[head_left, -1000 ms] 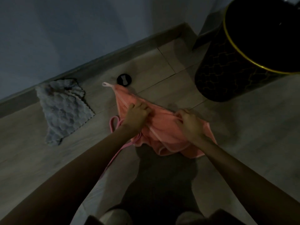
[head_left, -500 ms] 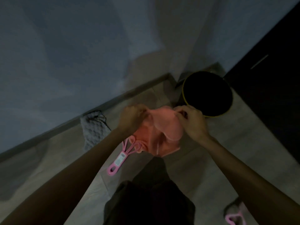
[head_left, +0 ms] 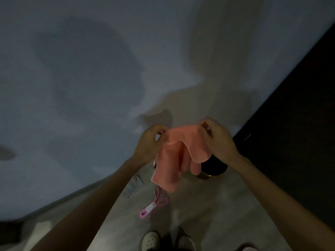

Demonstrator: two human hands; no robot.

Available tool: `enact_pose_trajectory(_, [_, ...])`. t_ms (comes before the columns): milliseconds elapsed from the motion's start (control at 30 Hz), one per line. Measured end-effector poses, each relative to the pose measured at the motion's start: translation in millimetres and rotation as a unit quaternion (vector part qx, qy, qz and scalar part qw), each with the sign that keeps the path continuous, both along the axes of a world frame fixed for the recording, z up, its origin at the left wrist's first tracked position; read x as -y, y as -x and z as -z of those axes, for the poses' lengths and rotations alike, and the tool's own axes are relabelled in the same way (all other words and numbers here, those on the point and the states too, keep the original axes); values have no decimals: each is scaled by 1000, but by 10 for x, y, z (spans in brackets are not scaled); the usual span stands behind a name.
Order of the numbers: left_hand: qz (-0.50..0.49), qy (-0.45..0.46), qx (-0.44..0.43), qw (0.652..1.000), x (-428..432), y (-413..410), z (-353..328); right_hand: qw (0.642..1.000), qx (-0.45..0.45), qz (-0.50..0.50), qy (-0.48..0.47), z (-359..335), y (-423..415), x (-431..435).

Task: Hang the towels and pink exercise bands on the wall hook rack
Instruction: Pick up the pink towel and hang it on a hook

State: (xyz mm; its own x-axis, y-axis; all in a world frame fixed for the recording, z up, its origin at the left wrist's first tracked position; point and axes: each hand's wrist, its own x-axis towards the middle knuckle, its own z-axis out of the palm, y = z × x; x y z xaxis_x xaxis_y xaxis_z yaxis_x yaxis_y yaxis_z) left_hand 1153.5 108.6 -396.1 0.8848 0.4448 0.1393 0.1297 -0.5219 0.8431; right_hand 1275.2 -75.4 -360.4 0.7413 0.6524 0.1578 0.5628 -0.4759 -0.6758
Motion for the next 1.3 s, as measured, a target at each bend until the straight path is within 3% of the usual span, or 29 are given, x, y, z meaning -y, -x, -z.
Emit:
enact_pose_trajectory(133, [10, -7, 79, 997, -143, 6, -1213, 994, 95, -20, -53, -1147, -37, -132])
enact_pose_trajectory(267, [-36, -108, 178, 977, -261, 83, -2202, 980, 146, -38, -129, -2174, 22, -235])
enact_pose_trajectory(367, [-81, -211, 259, 939, -241, 274, -2437, 962, 202, -32, -184, -2372, 218, -198])
enact_pose_trajectory(400, [-80, -259, 250, 929, -250, 326, -2342, 955, 236, -11, -178, -2243, 270, -190])
enact_pose_trajectory(467, [-45, -357, 120, 925, -288, 423, -1998, 953, 293, -6, -79, -1761, 354, -202])
enact_pose_trajectory(533, [-21, -402, -53, 914, -311, 518, -1749, 978, 194, -60, 45, -1398, 390, -240])
enact_pose_trajectory(567, [-37, -403, -74, 911, -319, 550, -1729, 982, 170, -56, 65, -1364, 394, -255])
enact_pose_trajectory(633, [-93, -380, -24, 920, -308, 545, -1859, 975, 220, -7, -8, -1500, 353, -325])
enact_pose_trajectory(700, [-130, -345, 64, 928, -269, 479, -2075, 945, 299, 32, -126, -1830, 375, -418])
enact_pose_trajectory(767, [-112, -294, 86, 945, -269, 427, -2207, 937, 309, 4, -163, -2036, 372, -503])
enact_pose_trajectory(900, [-78, -200, 6, 977, -299, 460, -2211, 969, 242, -51, -7, -1920, 233, -554])
enact_pose_trajectory(1067, [-62, -164, 31, 984, -235, 528, -2411, 971, 193, -52, -134, -2055, 204, -491])
enact_pose_trajectory(1200, [-93, 50, 74, 992, -170, 513, -2677, 961, 99, -99, -239, -2144, 378, -426])
enact_pose_trajectory(1300, [-98, 121, 84, 984, -62, 486, -2812, 946, 14, -86, -313, -2114, 632, -345])
